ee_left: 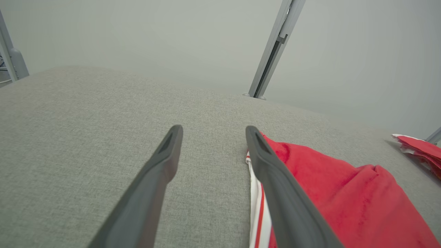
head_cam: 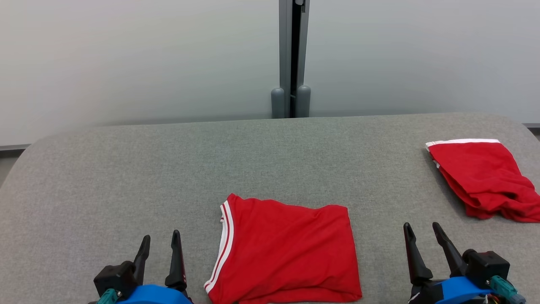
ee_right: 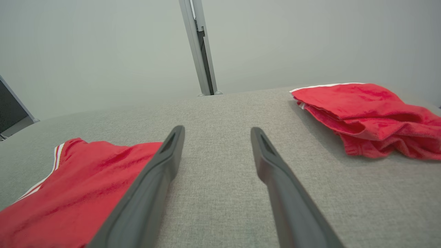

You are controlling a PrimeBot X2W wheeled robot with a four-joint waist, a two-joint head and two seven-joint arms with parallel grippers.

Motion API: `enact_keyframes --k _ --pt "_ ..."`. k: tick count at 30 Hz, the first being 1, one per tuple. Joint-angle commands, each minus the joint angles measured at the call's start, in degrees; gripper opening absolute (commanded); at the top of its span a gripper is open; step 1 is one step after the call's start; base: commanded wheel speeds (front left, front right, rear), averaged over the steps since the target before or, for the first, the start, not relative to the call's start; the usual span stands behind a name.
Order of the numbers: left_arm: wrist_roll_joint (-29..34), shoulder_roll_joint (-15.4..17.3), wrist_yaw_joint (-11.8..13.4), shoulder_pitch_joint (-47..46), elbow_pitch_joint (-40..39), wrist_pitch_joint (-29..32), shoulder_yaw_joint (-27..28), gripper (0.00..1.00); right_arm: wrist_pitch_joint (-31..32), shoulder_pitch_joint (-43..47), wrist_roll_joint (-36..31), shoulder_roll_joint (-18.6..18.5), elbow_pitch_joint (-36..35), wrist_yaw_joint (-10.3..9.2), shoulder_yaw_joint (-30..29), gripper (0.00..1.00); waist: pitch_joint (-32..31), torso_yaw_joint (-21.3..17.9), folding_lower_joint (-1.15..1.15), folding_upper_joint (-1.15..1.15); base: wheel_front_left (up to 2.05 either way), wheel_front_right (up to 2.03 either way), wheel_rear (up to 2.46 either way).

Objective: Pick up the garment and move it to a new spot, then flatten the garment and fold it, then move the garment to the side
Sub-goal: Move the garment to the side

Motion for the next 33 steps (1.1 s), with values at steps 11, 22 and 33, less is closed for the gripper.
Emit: enact_keyframes --k 11,22,33 --pt "0.9 -0.3 -0.3 -0.4 0.3 -0.3 0.8 1.00 3.6 -2.9 -2.4 0.0 0.9 0.02 2.0 1.00 0.5 0.4 0.00 0.00 0.00 0.00 0.00" --pt "0.7 0.1 0.2 -0.5 0.5 -0.3 2.3 1.00 23.6 -9.0 -4.0 0.0 7.4 0.02 6.2 1.00 2.1 3.4 0.00 0.00 0.00 0.00 0.00" --pt "1.3 0.0 -0.2 -1.0 -0.3 -0.3 4.1 1.00 29.6 -14.7 2.5 0.0 14.8 0.02 10.5 0.00 6.2 4.9 0.00 0.00 0.00 0.00 0.00"
